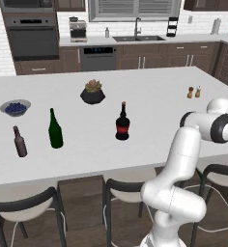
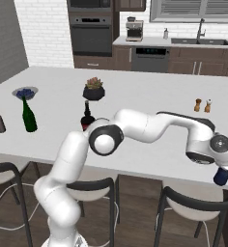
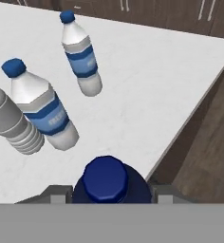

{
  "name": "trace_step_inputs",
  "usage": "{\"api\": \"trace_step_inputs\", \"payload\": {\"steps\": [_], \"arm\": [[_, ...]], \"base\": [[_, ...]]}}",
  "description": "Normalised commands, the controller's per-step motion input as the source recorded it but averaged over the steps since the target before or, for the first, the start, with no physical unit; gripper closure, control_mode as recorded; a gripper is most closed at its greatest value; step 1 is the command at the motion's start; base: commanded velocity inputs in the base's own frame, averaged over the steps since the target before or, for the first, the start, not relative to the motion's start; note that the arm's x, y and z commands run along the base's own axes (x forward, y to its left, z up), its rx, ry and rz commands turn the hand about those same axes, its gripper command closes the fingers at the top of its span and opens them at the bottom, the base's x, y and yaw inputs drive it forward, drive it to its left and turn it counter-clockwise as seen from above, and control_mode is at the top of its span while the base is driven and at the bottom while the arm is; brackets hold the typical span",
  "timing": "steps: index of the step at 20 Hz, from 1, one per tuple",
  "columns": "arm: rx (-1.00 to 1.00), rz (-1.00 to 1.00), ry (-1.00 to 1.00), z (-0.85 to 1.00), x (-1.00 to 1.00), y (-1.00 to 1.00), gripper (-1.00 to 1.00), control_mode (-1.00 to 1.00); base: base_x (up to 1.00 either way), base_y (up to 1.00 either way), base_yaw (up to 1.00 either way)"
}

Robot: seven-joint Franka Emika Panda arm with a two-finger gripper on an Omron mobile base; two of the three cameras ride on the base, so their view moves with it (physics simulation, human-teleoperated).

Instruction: Move the plastic bottles in the middle to the plastics group, and the glass bottles in the middle to the glass group.

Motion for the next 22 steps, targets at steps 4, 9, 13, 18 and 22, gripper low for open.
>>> {"api": "trace_step_inputs", "payload": {"steps": [4, 9, 13, 18, 22], "arm": [[0.00, 0.00, 0.02, 0.04, 0.28, -0.04, 1.00, -1.00], [-0.10, 0.00, 0.00, -0.01, 0.18, 0.01, 1.00, -1.00], [-0.17, 0.00, 0.00, -0.12, 0.14, 0.00, 1.00, -1.00], [-0.02, 0.00, 0.00, 0.00, 0.34, 0.00, 1.00, -1.00], [0.00, 0.00, 0.03, 0.00, 0.16, -0.01, 1.00, -1.00]], "base": [[0.00, 0.00, 0.00], [0.00, 0.00, 0.00], [0.00, 0.00, 0.00], [0.00, 0.00, 0.00], [0.00, 0.00, 0.00]]}}
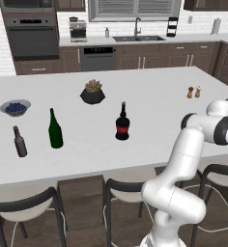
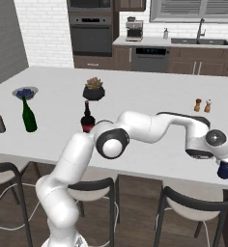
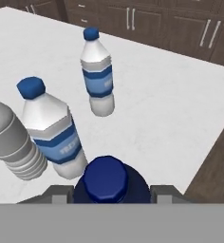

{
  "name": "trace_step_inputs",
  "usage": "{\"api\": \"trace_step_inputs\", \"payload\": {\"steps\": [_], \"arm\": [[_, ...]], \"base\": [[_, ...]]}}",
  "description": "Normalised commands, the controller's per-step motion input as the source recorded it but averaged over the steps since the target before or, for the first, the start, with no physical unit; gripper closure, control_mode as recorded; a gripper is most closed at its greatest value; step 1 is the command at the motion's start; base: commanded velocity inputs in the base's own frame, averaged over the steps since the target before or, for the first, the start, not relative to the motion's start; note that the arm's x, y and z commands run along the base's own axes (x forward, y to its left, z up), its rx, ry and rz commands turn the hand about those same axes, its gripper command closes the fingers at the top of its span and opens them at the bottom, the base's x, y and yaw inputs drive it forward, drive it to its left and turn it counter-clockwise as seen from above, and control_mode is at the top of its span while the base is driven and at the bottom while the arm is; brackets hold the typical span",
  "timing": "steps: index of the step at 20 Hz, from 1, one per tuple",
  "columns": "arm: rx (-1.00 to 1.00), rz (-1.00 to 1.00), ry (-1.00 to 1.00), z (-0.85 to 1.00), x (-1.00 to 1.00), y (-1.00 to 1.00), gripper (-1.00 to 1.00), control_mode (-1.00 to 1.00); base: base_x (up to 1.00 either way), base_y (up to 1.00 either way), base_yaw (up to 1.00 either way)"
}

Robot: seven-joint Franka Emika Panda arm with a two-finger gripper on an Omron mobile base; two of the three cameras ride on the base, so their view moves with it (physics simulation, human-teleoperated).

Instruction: Move the plastic bottles in the middle to the plastics group, and the glass bottles in the middle to the glass group.

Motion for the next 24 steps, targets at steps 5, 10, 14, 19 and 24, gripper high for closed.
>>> {"api": "trace_step_inputs", "payload": {"steps": [5, 10, 14, 19, 24], "arm": [[0.01, 0.00, 0.09, 0.00, 0.03, -0.10, 1.00, -1.00], [0.05, 0.00, 0.02, -0.12, 0.09, -0.08, 1.00, -1.00], [0.07, 0.02, 0.00, -0.09, 0.23, 0.00, 1.00, -1.00], [0.04, 0.04, 0.00, -0.06, 0.19, 0.00, 1.00, -1.00], [0.00, 0.01, -0.03, -0.26, 0.03, 0.02, 1.00, -1.00]], "base": [[0.00, 0.00, 0.00], [0.00, 0.00, 0.00], [0.00, 0.00, 0.00], [0.00, 0.00, 0.00], [0.00, 0.00, 0.00]]}}
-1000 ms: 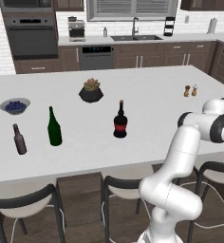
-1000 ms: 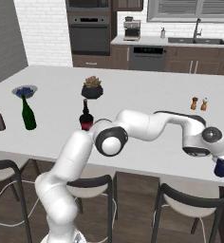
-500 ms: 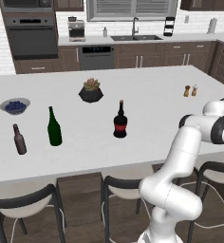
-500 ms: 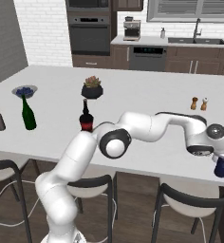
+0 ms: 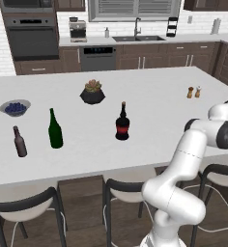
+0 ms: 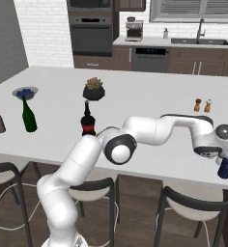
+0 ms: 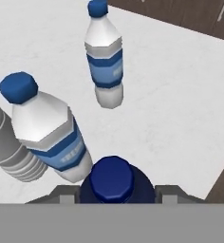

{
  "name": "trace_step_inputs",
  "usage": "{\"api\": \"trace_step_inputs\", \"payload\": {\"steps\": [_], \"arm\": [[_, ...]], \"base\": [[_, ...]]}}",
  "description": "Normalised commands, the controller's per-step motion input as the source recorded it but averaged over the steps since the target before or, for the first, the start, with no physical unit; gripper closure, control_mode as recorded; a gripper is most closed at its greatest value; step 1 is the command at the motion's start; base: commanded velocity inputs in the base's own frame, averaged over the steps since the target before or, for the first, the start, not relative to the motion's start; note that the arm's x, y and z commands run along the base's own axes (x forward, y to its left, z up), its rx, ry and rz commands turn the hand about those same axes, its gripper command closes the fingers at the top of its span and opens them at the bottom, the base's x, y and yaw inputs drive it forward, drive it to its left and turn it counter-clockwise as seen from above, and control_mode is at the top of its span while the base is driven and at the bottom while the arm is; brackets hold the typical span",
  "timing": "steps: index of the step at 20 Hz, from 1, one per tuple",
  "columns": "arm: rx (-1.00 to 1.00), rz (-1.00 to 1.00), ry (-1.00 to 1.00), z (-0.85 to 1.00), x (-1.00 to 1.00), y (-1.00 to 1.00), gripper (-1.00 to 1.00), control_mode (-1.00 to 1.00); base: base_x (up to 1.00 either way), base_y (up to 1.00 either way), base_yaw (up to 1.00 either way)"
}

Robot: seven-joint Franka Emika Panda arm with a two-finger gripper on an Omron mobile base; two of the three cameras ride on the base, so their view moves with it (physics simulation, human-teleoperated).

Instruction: Move the plastic bottles in the middle to the plastics group, and the glass bottles in the middle to the glass group.

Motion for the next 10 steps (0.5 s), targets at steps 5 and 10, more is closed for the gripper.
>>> {"api": "trace_step_inputs", "payload": {"steps": [5, 10], "arm": [[0.00, 0.00, -0.05, -0.31, 0.00, 0.17, 1.00, -1.00], [0.00, 0.00, 0.00, 0.00, 0.00, 0.07, 1.00, -1.00]], "base": [[0.00, 0.00, 0.00], [0.00, 0.00, 0.00]]}}
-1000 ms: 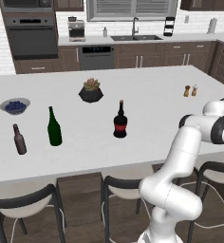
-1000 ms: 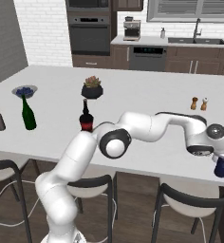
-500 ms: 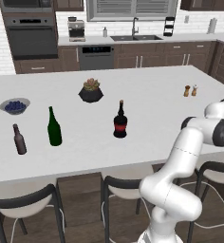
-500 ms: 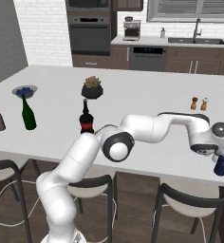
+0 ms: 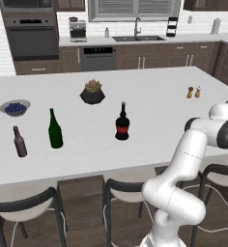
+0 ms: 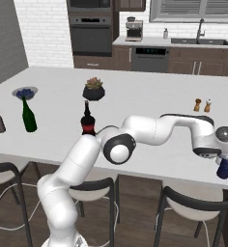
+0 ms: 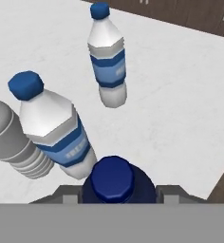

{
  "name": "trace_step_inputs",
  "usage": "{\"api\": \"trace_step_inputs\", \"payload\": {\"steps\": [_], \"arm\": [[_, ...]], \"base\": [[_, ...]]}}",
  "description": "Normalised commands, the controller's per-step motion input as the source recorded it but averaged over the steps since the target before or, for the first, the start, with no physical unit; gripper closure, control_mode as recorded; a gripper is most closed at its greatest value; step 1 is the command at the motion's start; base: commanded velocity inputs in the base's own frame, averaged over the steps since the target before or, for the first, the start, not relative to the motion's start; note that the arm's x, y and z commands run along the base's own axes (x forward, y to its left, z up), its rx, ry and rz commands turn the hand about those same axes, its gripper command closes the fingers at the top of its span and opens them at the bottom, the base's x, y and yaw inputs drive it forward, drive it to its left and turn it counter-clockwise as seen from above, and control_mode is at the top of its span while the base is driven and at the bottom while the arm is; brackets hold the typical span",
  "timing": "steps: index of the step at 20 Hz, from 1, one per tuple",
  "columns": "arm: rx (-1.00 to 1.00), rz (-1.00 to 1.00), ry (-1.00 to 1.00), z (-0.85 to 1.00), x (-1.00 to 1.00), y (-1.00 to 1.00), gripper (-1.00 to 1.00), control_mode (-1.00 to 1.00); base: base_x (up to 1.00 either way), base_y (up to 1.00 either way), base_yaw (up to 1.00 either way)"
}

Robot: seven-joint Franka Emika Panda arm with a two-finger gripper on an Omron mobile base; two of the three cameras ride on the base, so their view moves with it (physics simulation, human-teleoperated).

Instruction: Move the plastic bottles in the middle to the plastics group, and the glass bottles in the middle to the glass group.

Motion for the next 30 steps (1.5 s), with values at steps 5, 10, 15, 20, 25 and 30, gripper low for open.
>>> {"api": "trace_step_inputs", "payload": {"steps": [5, 10, 15, 20, 25, 30], "arm": [[0.00, 0.00, 0.00, 0.00, 0.00, 0.01, 1.00, -1.00], [0.00, 0.00, 0.00, 0.00, 0.00, 0.00, 1.00, -1.00], [0.00, 0.00, 0.00, 0.00, 0.00, 0.00, 1.00, -1.00], [0.00, 0.00, 0.00, 0.00, 0.01, 0.00, -1.00, -1.00], [0.00, 0.00, 0.00, 0.00, 0.00, 0.00, -1.00, -1.00], [0.00, 0.00, 0.00, 0.00, 0.00, 0.00, -1.00, -1.00]], "base": [[0.00, 0.00, 0.00], [0.00, 0.00, 0.00], [0.00, 0.00, 0.00], [0.00, 0.00, 0.00], [0.00, 0.00, 0.00], [0.00, 0.00, 0.00]]}}
